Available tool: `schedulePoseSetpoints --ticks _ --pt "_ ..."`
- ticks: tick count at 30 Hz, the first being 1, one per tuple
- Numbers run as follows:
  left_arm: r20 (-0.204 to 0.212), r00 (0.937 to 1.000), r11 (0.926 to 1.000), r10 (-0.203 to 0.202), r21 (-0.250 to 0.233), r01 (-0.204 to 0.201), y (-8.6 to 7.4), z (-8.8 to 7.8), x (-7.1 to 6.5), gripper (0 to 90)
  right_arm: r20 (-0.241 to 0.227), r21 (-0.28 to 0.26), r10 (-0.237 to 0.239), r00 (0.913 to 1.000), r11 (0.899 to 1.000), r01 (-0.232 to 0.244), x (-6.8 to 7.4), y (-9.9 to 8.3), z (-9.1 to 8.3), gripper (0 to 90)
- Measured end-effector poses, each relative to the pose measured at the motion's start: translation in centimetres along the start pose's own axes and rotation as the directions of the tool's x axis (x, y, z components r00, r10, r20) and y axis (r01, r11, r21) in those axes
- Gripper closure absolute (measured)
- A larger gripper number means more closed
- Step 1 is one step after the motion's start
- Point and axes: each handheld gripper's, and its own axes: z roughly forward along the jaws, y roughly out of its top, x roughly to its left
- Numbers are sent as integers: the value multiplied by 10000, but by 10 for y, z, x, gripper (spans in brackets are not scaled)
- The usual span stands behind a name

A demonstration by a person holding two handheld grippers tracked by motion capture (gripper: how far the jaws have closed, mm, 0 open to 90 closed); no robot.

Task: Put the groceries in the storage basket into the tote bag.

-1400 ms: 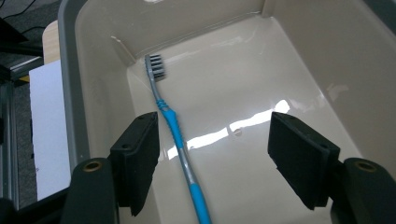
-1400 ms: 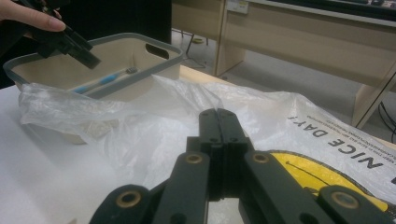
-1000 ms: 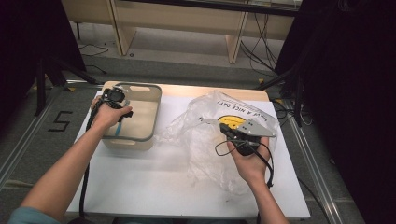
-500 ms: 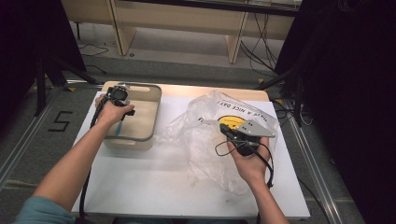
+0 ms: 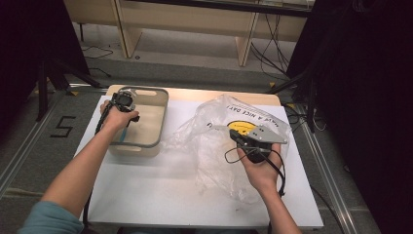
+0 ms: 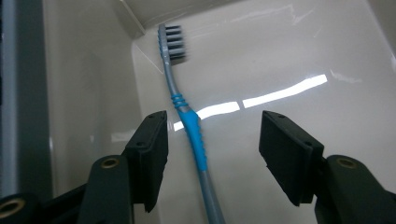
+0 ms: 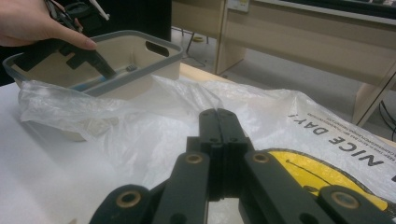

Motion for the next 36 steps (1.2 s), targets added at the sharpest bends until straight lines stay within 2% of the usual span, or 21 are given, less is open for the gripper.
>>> schedulePoseSetpoints --ticks 14,18,26,30,36 --pt "54 9999 9992 -109 394 107 -2 9 -2 455 4 -9 1 10000 10000 -1 0 0 0 900" --pt "-123 9999 9988 36 488 -30 -2 10 -3 487 15 -4 -18 10000 10000 18 0 0 0 900" --pt "5 9997 9972 -237 704 236 -4 12 -1 532 14 -28 -21 10000 10000 21 0 0 0 900" --pt "156 9981 9955 -595 754 581 -5 13 3 555 25 -17 -39 10000 10000 39 0 0 0 900" --pt "248 9963 9934 -828 821 805 -5 13 6 598 28 -6 -82 10000 10000 82 1 0 0 900"
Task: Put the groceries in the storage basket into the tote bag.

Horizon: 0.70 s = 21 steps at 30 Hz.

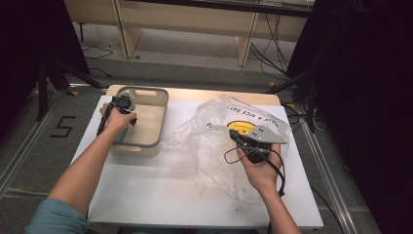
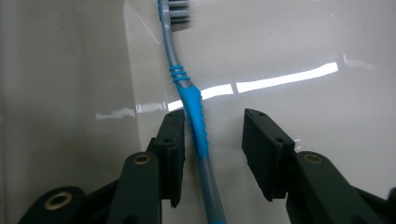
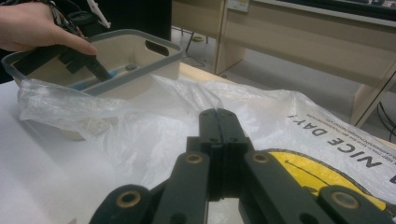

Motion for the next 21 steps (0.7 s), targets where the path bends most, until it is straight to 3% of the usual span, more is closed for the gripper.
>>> schedulePoseSetpoints --ticks 6,21 --pt "169 9995 9996 -268 95 267 -1 0 3 657 23 17 -4 10000 10000 4 0 0 -1 900" --pt "121 9990 9988 -419 242 416 -1 -1 2 738 3 2 -29 10000 10000 29 1 0 -1 900"
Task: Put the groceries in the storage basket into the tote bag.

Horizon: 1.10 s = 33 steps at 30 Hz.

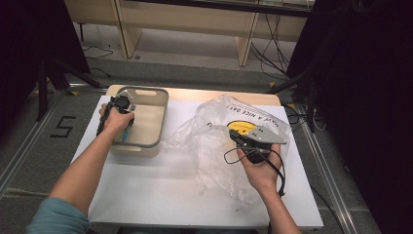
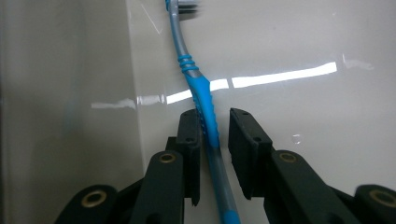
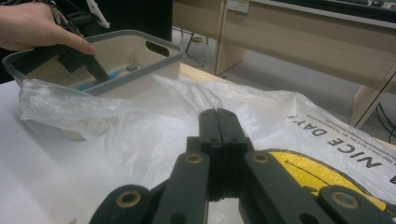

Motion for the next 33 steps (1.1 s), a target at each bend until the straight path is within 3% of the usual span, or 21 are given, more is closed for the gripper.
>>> schedulePoseSetpoints --ticks 16,33 --pt "30 9996 9995 -269 135 269 0 0 0 807 -9 -25 -6 10000 10000 6 0 0 0 900" --pt "-208 9998 9997 53 225 -48 -1 -2 -3 819 -29 -23 -16 10000 10000 15 1 0 1 900"
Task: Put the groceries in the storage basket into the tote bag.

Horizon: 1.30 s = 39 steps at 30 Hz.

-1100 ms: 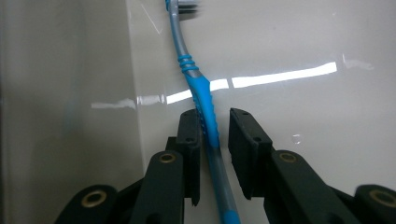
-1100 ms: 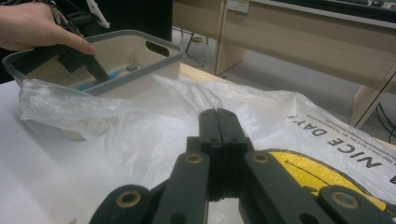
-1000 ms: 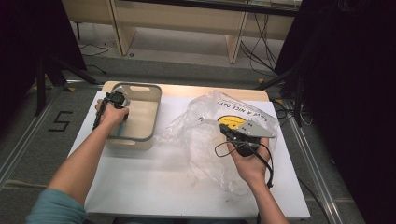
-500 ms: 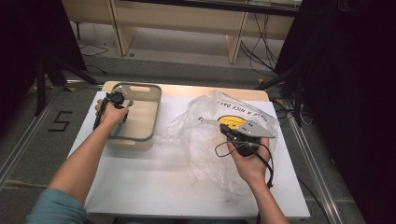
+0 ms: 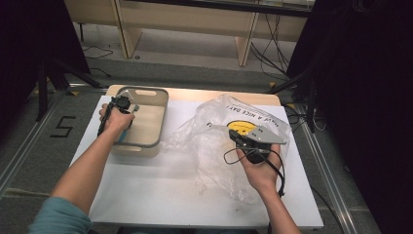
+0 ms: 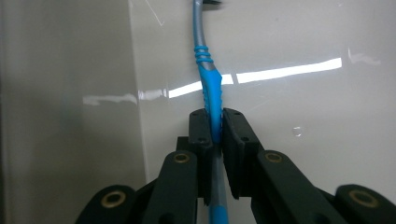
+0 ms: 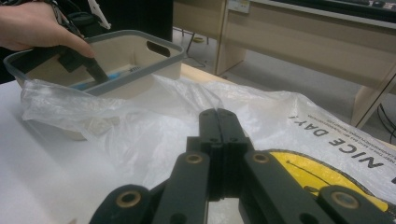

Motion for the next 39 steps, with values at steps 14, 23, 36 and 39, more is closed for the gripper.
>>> schedulePoseSetpoints --ticks 14,23,36,39 --pt "-28 10000 10000 74 -59 -74 -1 -1 -2 822 -4 42 -24 10000 10000 24 0 -1 1 900" --pt "66 9998 9996 171 -209 -170 -1 -2 -5 823 7 12 -12 10000 10000 12 -1 -1 0 900" --pt "271 9993 9955 270 -915 -244 1 -15 -9 823 16 30 -27 10000 10000 26 0 -1 1 900" --pt "263 9991 9941 327 -1040 -297 2 -18 -10 823 11 49 -21 10000 10000 21 0 -1 1 900"
